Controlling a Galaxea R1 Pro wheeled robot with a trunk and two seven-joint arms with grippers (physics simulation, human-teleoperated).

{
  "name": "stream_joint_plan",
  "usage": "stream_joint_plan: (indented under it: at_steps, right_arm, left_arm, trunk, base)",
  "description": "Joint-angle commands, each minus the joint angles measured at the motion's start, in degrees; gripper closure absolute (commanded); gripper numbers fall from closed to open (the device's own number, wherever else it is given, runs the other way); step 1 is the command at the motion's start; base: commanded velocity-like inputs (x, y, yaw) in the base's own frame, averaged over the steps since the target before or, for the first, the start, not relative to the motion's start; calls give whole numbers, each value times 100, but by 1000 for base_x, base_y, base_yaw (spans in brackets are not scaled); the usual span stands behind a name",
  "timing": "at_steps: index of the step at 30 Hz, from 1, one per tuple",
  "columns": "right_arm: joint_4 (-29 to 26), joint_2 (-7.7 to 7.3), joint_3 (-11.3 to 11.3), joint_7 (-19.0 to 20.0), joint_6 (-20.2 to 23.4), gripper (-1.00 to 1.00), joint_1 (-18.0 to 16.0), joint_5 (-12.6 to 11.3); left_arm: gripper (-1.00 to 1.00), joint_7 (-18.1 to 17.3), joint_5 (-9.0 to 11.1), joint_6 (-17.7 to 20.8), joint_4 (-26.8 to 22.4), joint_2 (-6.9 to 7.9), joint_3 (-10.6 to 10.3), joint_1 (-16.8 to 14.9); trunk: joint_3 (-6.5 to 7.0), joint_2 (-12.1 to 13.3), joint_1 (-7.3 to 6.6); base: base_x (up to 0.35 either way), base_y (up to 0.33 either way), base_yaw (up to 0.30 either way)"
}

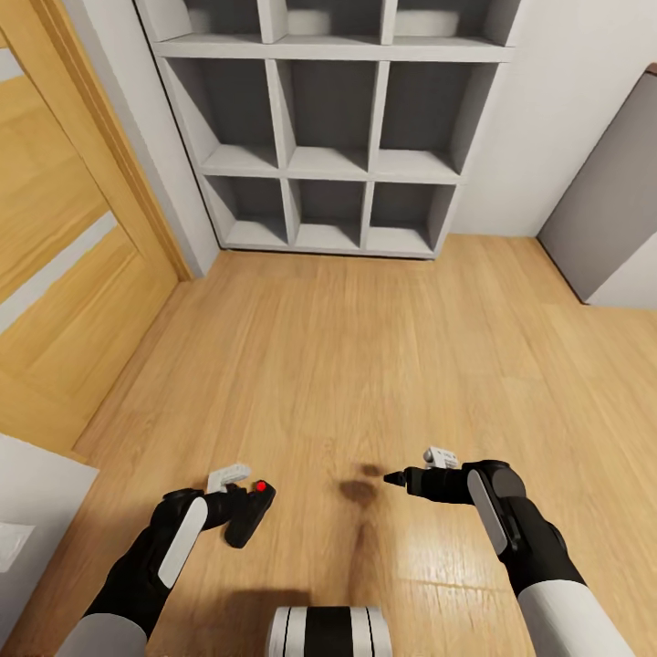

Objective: Attach the digital camera to the camera tripod in the bedroom.

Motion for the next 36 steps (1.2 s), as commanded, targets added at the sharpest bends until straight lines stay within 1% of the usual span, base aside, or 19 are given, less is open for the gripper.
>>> stream_joint_plan:
  at_steps: [1, 5, 8, 10, 11, 12, 13, 16, 20, 21, 22, 23, 24, 30, 36]
  right_arm:
    - [-3, 1, -8, 14, 28, -100, -1, -9]
    - [-3, 1, -9, 13, 27, -100, -4, -9]
    - [3, 1, -6, 3, 27, -100, -2, -1]
    - [10, 1, -2, -11, 24, -100, -4, 17]
    - [15, 4, 3, -27, 17, -100, -3, 35]
    - [17, 5, 6, -35, 10, -100, -3, 42]
    - [21, 15, 13, -56, -42, -100, 0, 53]
    - [28, 23, 22, -71, -130, -100, 2, 52]
    - [48, 23, 25, -79, -198, -100, 3, 50]
    - [57, 25, 28, -80, -209, -100, 3, 51]
    - [73, 29, 36, -81, -218, -100, 3, 52]
    - [81, 31, 39, -82, -222, -100, 3, 52]
    - [83, 32, 40, -82, -223, -100, 3, 52]
    - [92, 49, 43, -82, -250, -100, 3, 65]
    - [93, 47, 39, -77, -383, -100, 3, 59]
  left_arm:
    - [-100, 60, 59, 15, 5, 8, -20, -2]
    - [-100, 64, 49, 12, 23, 22, -41, -2]
    - [-100, 65, 23, 14, 1, 33, -176, -2]
    - [-100, 66, -32, 15, -9, 48, -331, -2]
    - [-100, 66, -120, 15, -19, 73, -521, -2]
    - [-100, 66, -173, 15, -23, 85, -617, -2]
    - [-100, 68, -398, 11, -25, 124, -912, -2]
    - [-100, 67, -587, 11, 16, 147, -1060, -2]
    - [-100, 73, -676, 7, 59, 200, -1113, -2]
    - [-100, 69, -683, 7, 57, 258, -1122, -2]
    - [-100, 59, -688, -21, 36, 371, -1134, -2]
    - [-100, 55, -689, -90, 28, 431, -1140, -2]
    - [-100, 56, -690, -143, 29, 453, -1143, -2]
    - [-100, 64, -693, -572, 79, 559, -1154, -2]
    - [-100, 66, -692, -653, 114, 568, -1157, -2]
  trunk:
    - [-27, -3, 1]
    - [-115, -9, 12]
    - [-182, -13, 19]
    - [-226, -15, 24]
    - [-248, -17, 27]
    - [-270, -18, 30]
    - [-293, -19, 32]
    - [-359, -23, 40]
    - [-448, -29, 50]
    - [-470, -30, 53]
    - [-492, -31, 55]
    - [-514, -33, 58]
    - [-536, -34, 61]
    - [-669, -42, 76]
    - [-802, -50, 91]
  base:
    - [0, 0, 0]
    - [0, 0, 0]
    - [0, 0, 0]
    - [0, 0, 0]
    - [0, 0, 0]
    - [0, 0, 0]
    - [0, 0, 0]
    - [0, 0, 0]
    - [0, 0, 0]
    - [0, 0, 0]
    - [0, 0, 0]
    - [0, 0, 0]
    - [0, 0, 0]
    - [0, 0, 0]
    - [0, 0, 0]
